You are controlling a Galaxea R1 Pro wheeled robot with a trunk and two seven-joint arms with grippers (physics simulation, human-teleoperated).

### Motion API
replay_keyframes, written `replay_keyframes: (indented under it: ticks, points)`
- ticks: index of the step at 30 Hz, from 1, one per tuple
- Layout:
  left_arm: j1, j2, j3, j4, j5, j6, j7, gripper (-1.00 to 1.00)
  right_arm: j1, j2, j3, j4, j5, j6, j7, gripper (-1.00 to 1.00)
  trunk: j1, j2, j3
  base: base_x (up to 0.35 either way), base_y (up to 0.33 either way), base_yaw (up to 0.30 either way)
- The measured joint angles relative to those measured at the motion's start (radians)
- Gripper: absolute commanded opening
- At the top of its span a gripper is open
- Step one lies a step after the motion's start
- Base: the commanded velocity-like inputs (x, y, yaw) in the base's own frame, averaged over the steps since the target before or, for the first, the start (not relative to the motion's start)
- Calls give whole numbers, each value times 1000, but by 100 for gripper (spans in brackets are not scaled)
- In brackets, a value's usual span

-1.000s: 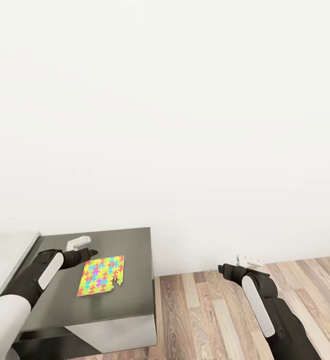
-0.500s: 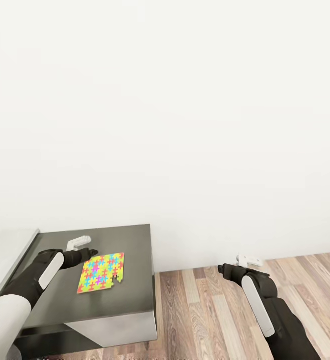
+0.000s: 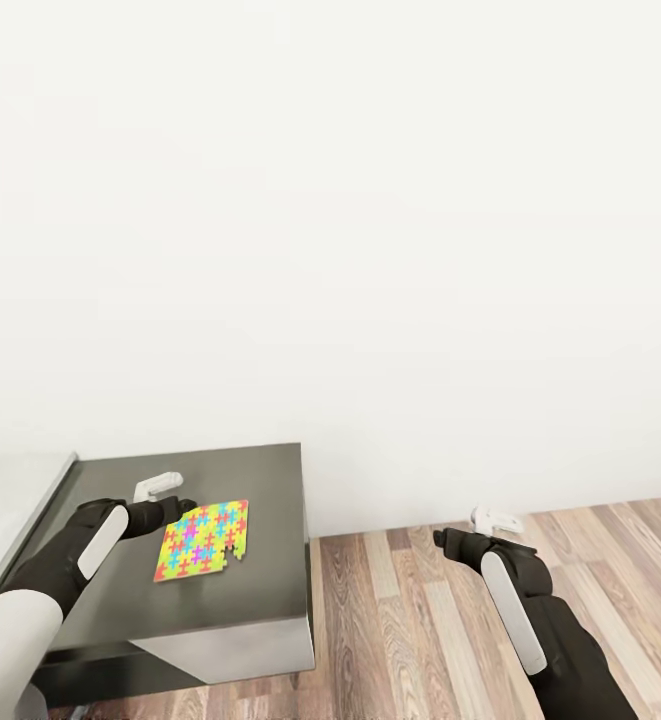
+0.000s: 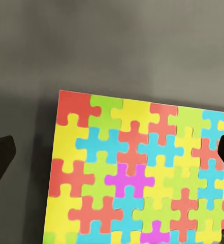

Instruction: Put all the toys in the child's room - the three board games (two on the bed and one on the table), the two jigsaw puzzles on the table, and the tennis ball on the table - inside the toy box on the table in the child's room.

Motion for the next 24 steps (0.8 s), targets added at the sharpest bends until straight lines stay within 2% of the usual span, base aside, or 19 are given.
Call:
replay_keyframes:
  ticks: [24]
  points:
    - [0,0,0,0,0,-1,-5,100,0,0,0,2,0,0,0,100,0,0,-39,0,0,0]
